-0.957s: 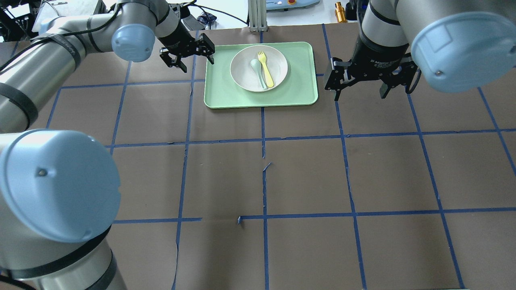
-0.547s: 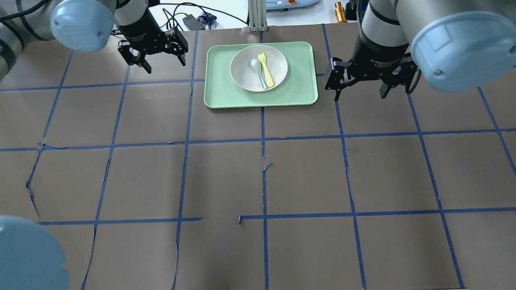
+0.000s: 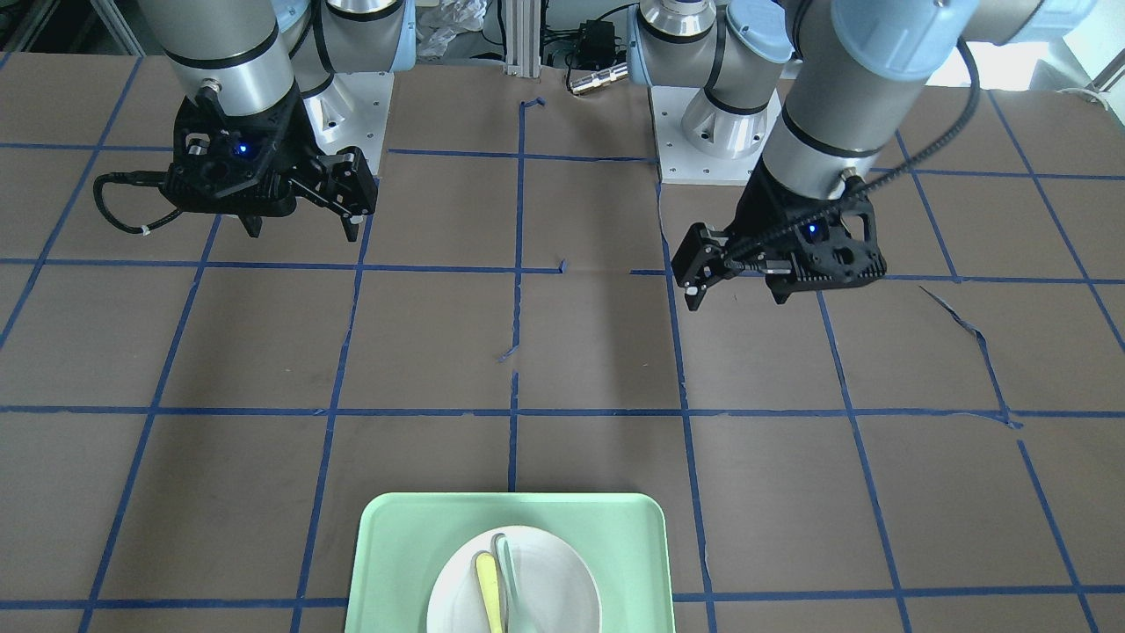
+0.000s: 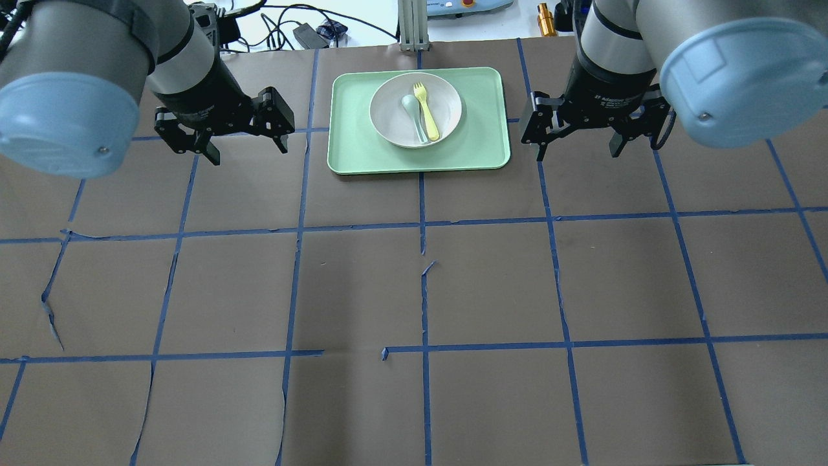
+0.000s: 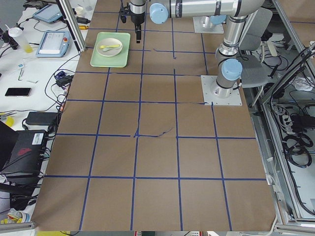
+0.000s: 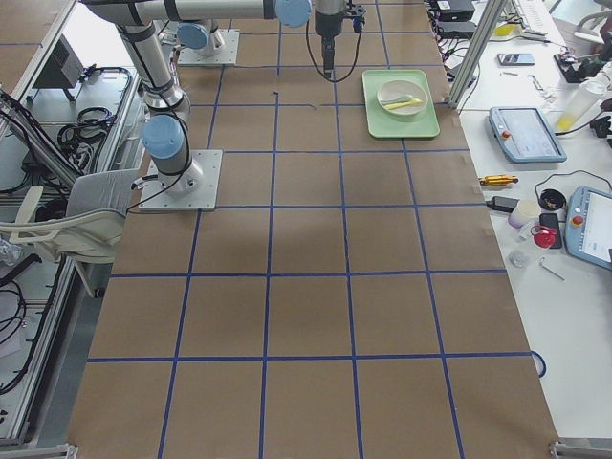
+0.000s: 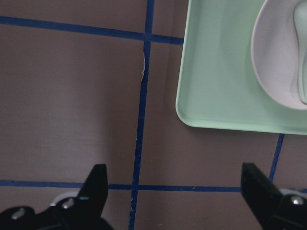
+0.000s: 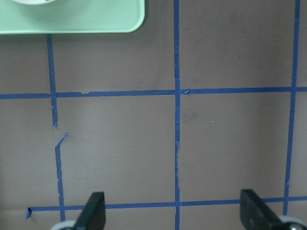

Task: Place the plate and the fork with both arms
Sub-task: 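Open the left gripper and withdraw it from the plate, then reach the right gripper into the plate and grasp the yellow fork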

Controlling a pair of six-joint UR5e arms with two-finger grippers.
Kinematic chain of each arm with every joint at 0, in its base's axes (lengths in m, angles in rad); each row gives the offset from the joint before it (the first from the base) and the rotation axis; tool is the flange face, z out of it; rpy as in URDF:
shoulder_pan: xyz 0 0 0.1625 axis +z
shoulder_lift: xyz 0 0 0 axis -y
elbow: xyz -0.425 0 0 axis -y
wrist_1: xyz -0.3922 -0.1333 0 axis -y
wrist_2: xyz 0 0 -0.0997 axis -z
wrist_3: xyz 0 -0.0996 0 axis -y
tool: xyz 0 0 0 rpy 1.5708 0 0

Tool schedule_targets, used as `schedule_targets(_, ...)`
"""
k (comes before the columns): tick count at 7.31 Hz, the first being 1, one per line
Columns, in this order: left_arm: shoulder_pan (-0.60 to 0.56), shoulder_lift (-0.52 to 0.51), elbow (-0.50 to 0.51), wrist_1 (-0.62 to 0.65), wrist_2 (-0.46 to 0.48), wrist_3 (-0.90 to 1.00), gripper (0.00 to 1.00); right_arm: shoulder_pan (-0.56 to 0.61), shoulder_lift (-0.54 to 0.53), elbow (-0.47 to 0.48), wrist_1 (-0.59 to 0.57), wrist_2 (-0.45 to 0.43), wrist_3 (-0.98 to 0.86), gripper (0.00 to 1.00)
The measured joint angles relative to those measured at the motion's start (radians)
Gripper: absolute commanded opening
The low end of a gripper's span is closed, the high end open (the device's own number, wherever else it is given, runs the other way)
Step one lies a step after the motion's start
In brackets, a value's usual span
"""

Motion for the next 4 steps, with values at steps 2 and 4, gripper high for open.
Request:
schedule_targets(2, -0.002, 0.045, -0.036, -0.013, 0.011, 0.0, 1.0, 0.001, 0.023, -0.013, -0.035, -0.007, -0.004, 1.0)
schedule_targets(4, -0.002, 0.046, -0.038, -0.019, 0.013, 0.0, 1.0, 0.011, 0.14, -0.077, -0.063, 0.007, -0.031, 1.0)
